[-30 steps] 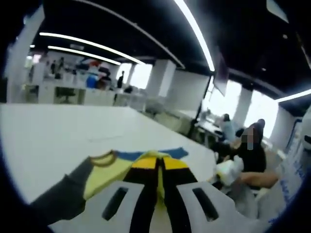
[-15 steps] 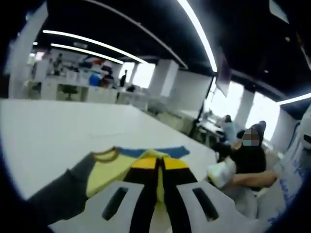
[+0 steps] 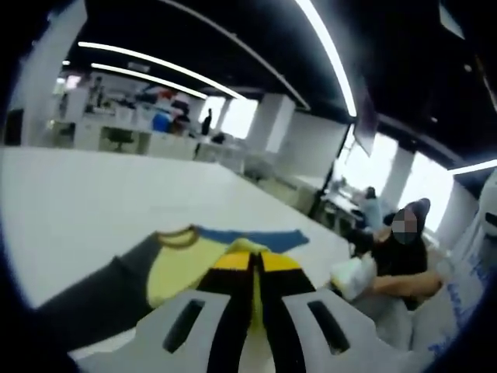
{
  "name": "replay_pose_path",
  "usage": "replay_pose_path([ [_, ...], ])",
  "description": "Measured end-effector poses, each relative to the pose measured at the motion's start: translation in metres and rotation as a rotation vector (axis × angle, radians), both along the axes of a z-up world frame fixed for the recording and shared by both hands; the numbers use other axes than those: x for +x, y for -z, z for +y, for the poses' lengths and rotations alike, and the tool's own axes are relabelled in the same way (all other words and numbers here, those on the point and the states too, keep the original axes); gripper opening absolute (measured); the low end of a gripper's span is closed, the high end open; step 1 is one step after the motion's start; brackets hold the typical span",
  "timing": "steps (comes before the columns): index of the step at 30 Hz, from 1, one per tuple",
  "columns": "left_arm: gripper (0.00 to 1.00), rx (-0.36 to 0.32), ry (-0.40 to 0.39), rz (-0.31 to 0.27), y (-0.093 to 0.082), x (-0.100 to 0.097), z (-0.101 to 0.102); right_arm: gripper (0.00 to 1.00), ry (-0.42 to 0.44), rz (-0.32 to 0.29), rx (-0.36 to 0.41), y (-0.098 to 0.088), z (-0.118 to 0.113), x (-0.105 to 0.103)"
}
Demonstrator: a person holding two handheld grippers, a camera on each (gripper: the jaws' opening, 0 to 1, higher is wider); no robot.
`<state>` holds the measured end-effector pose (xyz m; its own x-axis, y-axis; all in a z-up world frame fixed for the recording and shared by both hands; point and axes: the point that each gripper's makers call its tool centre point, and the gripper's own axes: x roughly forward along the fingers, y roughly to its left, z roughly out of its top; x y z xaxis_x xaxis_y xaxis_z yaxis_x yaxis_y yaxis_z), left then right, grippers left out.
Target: Fold the garment on the visible template until the final outline fits inside the template.
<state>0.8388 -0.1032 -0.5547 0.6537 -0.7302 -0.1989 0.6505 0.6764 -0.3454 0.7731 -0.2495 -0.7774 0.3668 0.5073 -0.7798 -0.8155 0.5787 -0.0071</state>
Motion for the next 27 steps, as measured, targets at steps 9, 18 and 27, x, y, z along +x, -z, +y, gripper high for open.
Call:
replay_pose_path([
  [9, 0.00, -0.002, -0.002, 0.013, 0.005, -0.002, 0.003, 0.08, -0.019, 0.005, -0.016, 0.001, -0.001, 0.002],
  [18, 0.00, 0.008, -0.004, 0.037, 0.015, -0.006, 0.005, 0.01, 0.009, 0.040, -0.011, 0.002, -0.003, 0.005],
  [27, 0.00, 0.037, -0.025, 0.057, 0.022, -0.011, 0.018, 0.01, 0.052, 0.040, 0.040, -0.021, -0.014, 0.005],
])
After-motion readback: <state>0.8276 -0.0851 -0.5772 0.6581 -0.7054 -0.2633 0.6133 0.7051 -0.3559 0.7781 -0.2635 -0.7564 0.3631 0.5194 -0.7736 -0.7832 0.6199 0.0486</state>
